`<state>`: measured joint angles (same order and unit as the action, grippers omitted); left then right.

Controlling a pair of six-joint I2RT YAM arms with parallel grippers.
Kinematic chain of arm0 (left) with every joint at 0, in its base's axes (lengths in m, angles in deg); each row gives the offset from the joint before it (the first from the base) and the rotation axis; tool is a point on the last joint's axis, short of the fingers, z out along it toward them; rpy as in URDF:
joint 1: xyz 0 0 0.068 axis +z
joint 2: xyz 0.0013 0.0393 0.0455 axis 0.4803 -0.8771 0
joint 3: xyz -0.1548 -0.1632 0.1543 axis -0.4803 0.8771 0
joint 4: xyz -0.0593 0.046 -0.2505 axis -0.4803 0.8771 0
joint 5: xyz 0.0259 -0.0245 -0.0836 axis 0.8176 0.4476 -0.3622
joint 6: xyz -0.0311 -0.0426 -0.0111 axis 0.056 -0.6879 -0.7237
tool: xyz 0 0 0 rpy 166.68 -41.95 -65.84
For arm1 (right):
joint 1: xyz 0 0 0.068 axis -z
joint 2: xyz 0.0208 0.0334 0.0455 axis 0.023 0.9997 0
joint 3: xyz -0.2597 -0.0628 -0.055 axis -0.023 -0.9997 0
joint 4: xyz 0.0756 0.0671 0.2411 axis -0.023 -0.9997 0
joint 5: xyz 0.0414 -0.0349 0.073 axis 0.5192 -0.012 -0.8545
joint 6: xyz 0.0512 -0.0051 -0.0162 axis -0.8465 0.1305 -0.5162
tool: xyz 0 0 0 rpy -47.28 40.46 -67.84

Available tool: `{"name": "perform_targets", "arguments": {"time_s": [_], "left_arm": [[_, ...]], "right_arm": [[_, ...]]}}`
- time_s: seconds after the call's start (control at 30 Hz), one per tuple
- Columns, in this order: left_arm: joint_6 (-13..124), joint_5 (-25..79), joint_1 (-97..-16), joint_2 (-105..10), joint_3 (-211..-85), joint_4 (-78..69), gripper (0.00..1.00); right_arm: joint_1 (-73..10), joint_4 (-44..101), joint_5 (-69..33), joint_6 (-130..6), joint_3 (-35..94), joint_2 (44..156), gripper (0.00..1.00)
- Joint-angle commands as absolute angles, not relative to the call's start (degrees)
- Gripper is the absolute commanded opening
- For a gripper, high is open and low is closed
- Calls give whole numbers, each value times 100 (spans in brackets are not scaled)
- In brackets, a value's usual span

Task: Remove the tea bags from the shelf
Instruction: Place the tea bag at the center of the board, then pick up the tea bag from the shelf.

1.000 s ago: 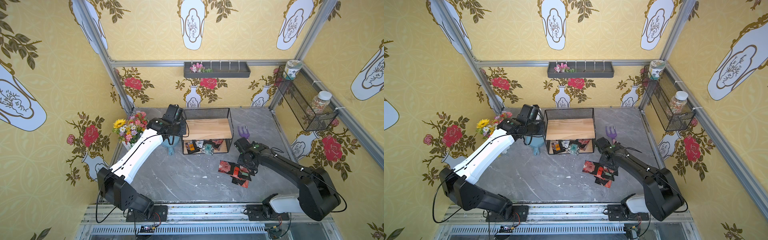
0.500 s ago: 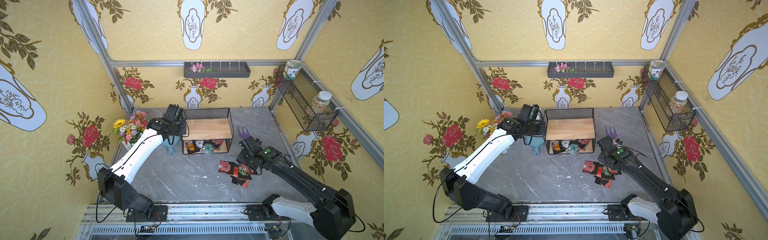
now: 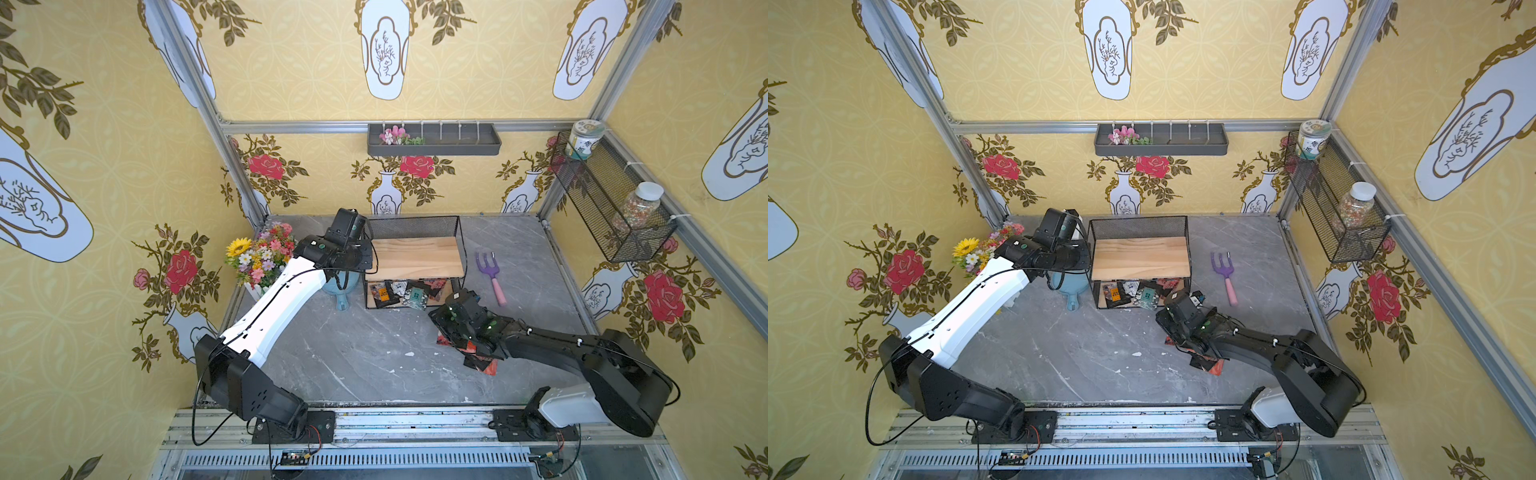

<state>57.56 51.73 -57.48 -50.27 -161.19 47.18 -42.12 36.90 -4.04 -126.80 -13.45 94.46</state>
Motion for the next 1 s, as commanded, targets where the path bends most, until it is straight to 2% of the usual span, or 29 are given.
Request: {"name": "perform_targets", "arguments": {"time_s": [0.0,0.13,0.67,0.97], "left_arm": [[5822,5084,-5747,-5068,-16137,4723,0],[5839,5086,-5746,-5065,-16157,4731,0],[5883,5080,-5748,-5111,-16264,4749,0],[5892,5097,-5744,-5089,-16249,4749,0]], "right_arm": [[-4219,5311,-67,-13162,-1392,9905,43],[-4150,6168,-22,-13214,-1444,10488,43],[-4012,7694,106,-13555,-1891,11671,42],[-3903,7814,124,-13648,-1991,11855,29]]}}
